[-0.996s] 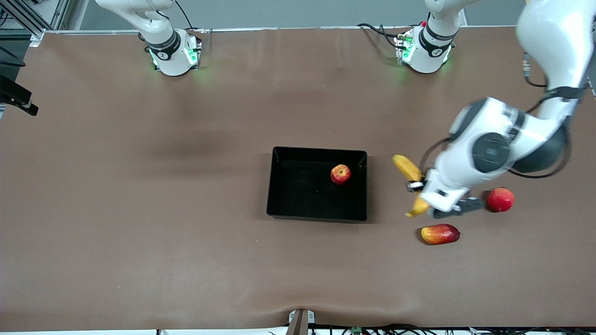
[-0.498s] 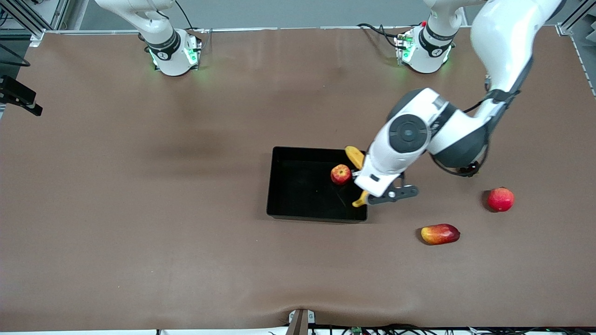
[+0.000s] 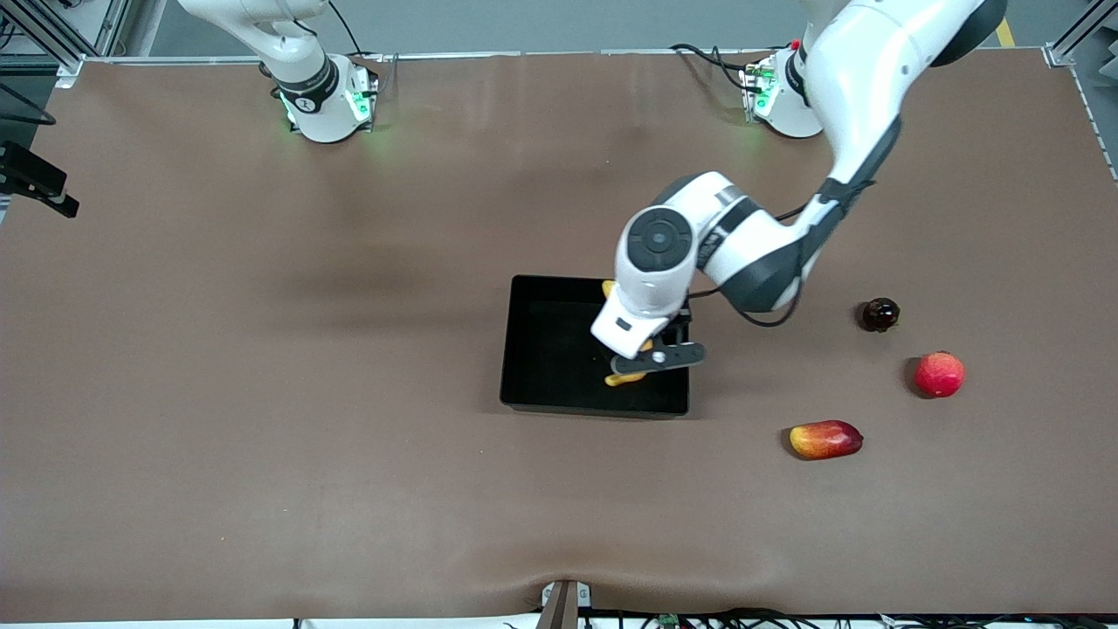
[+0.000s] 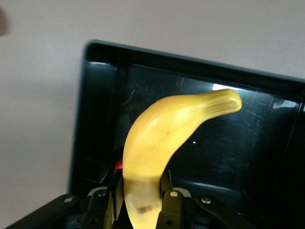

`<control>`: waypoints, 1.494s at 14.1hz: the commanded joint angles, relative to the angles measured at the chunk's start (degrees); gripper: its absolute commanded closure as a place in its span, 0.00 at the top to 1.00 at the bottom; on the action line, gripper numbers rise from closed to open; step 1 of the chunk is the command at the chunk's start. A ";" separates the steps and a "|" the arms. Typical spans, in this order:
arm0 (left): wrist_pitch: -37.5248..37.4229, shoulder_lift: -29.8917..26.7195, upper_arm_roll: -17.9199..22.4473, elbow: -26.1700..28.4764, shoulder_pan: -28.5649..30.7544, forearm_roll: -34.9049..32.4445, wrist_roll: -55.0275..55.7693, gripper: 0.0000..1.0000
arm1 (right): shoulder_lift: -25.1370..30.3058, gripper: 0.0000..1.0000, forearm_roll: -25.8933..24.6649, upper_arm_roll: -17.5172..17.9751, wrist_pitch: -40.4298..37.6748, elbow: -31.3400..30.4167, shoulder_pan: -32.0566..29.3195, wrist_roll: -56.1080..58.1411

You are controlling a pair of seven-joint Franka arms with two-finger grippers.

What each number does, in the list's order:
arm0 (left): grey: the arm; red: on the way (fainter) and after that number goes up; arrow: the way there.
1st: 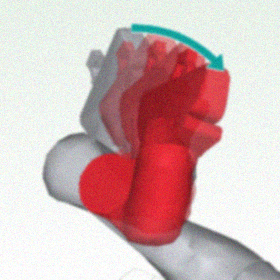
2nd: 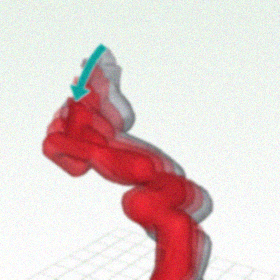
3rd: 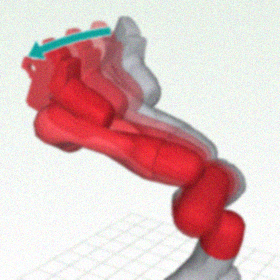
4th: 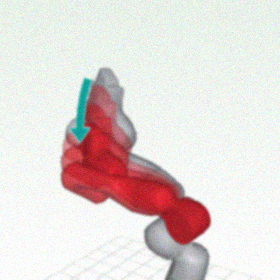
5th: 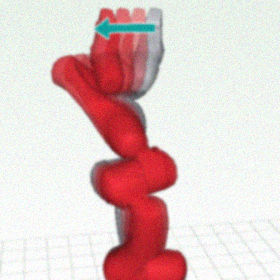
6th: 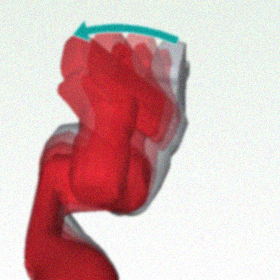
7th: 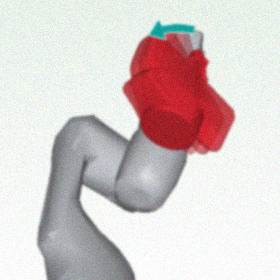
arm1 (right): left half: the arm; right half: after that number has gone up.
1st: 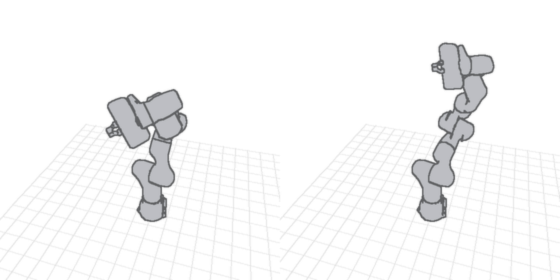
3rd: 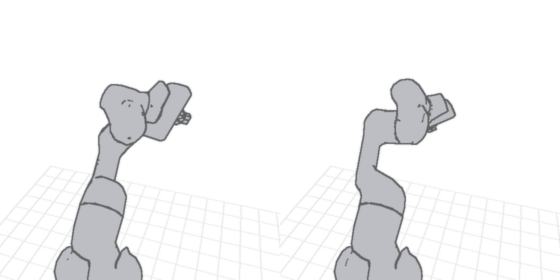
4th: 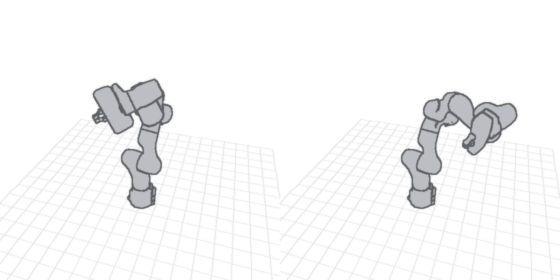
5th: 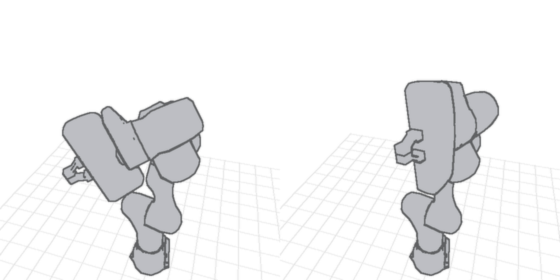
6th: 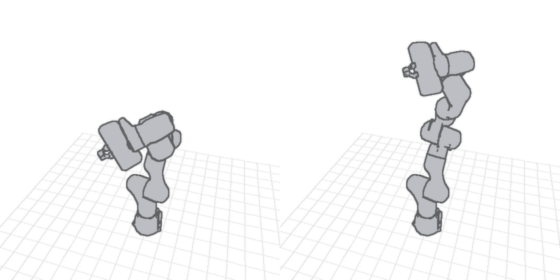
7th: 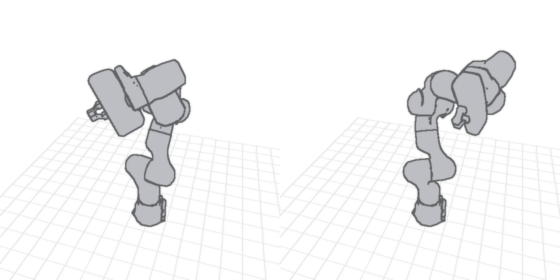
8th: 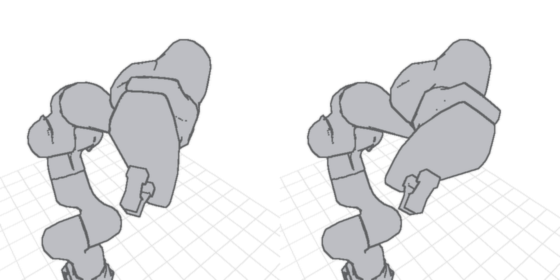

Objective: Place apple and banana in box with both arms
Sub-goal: 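Lower the banana into the box beside the apple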

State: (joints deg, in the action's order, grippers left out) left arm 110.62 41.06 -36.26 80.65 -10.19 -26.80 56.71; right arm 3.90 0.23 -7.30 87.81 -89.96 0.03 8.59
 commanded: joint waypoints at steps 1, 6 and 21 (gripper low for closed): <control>1.43 1.65 3.12 -1.81 -3.51 -0.19 -0.20 0.00 | 0.23 1.00 -0.58 -0.08 -0.18 -0.13 0.23 0.46; 6.71 5.35 7.50 -1.81 -9.75 -0.36 0.25 0.00 | 0.14 1.00 -0.58 -0.08 -0.19 -0.04 0.41 0.46; 9.87 7.55 9.45 -2.60 -12.13 -0.36 -0.20 0.00 | 0.05 1.00 -0.58 -0.08 -0.36 -0.04 0.23 0.46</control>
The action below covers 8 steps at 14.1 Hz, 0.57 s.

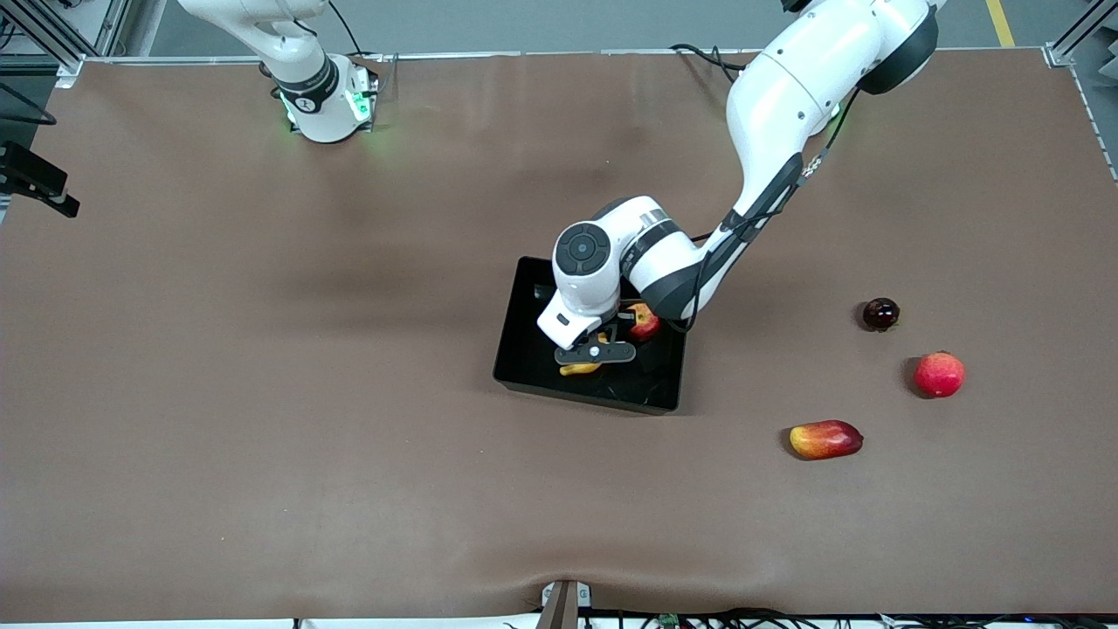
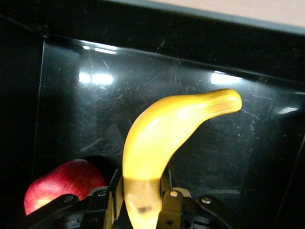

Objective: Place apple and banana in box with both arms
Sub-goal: 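Lower the banana into the box beside the apple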

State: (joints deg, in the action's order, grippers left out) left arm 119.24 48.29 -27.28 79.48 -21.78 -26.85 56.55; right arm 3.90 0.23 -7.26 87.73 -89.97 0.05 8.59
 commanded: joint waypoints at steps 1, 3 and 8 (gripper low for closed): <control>2.04 0.31 0.47 -1.43 -0.37 -0.31 0.13 0.00 | 0.05 1.00 -0.58 -0.12 -0.28 -0.03 0.21 0.46; 3.53 0.40 0.73 -1.52 -0.28 -0.22 0.31 0.00 | -0.03 1.00 -0.58 -0.12 -0.20 0.06 0.21 0.46; 5.03 2.07 1.61 -1.34 -0.81 -0.22 0.40 0.00 | -0.03 1.00 -0.58 -0.12 -0.20 0.06 0.21 0.46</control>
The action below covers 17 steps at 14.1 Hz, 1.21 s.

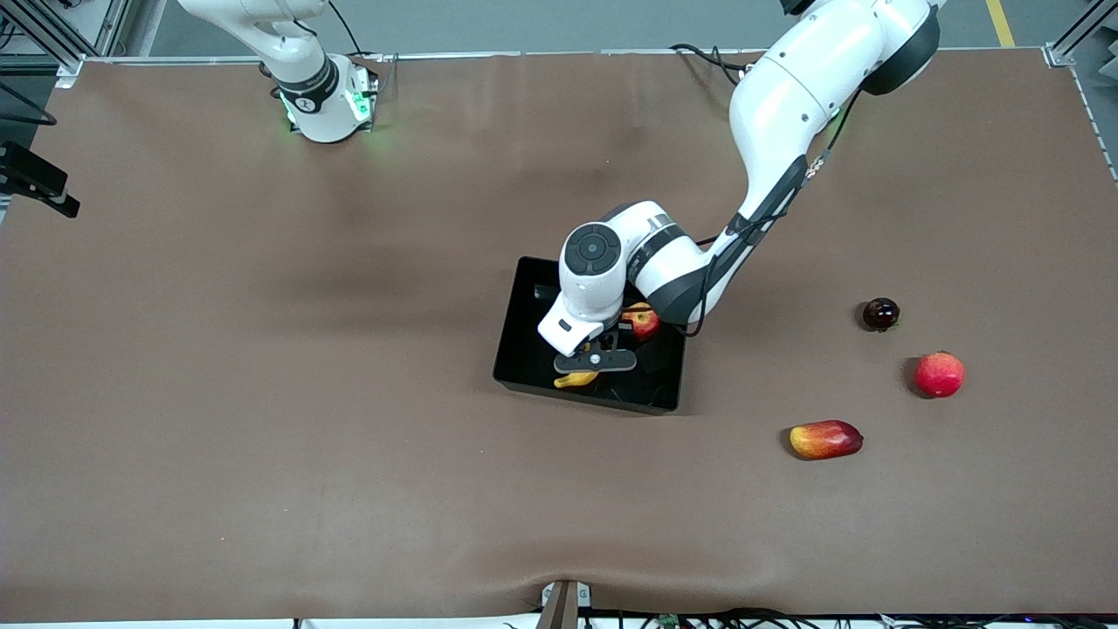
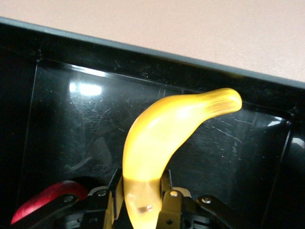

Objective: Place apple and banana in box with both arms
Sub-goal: 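Open the left gripper to release the banana and lift away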

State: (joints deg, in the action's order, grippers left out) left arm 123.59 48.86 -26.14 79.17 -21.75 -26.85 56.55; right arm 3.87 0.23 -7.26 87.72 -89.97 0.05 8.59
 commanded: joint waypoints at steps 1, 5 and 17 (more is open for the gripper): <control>0.69 1.85 0.47 -1.03 -0.84 -0.22 0.40 0.00 | 0.00 1.00 -0.58 -0.12 -0.18 0.06 0.12 0.46; 0.87 2.56 0.65 -1.21 -0.58 -0.31 0.05 0.35 | 0.00 1.00 -0.58 -0.12 -0.09 0.06 0.12 0.46; -18.90 -22.38 0.56 -1.21 14.53 6.37 -11.19 1.00 | 0.00 1.00 -0.58 -0.12 -0.09 0.15 -0.14 0.46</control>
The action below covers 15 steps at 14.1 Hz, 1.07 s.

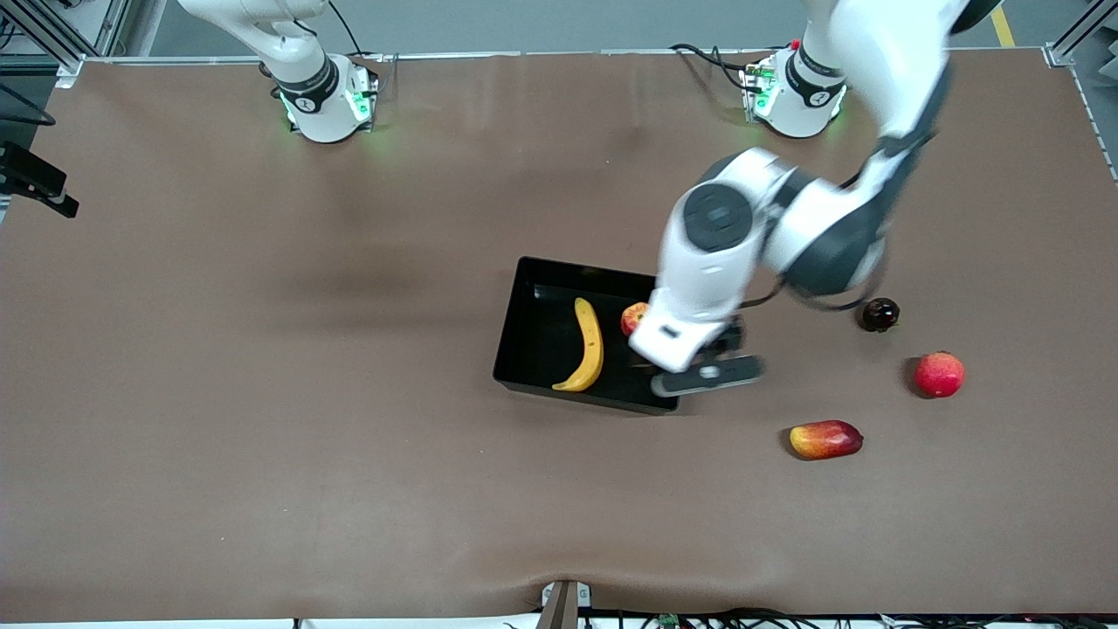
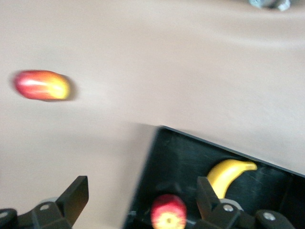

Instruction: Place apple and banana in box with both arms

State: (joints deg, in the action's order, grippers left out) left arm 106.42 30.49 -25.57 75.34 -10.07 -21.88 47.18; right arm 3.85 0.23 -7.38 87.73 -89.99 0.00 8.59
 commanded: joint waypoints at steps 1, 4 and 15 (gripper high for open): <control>-2.87 -5.52 -0.01 2.62 4.25 1.40 -2.70 1.00 | -0.07 1.00 -0.58 0.00 -0.10 0.08 -0.09 0.46; -7.00 -10.00 -0.18 2.62 7.08 2.45 -8.24 1.00 | -0.07 1.00 -0.58 0.00 -0.10 0.08 -0.09 0.46; -14.93 -20.46 -0.27 4.72 25.96 13.07 -32.59 1.00 | -0.07 1.00 -0.58 0.00 -0.01 0.17 0.09 0.46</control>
State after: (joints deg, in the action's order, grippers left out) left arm 91.86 13.53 -25.50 76.83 13.01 -11.90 16.84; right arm 3.85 0.23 -7.37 87.73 -90.00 0.00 8.59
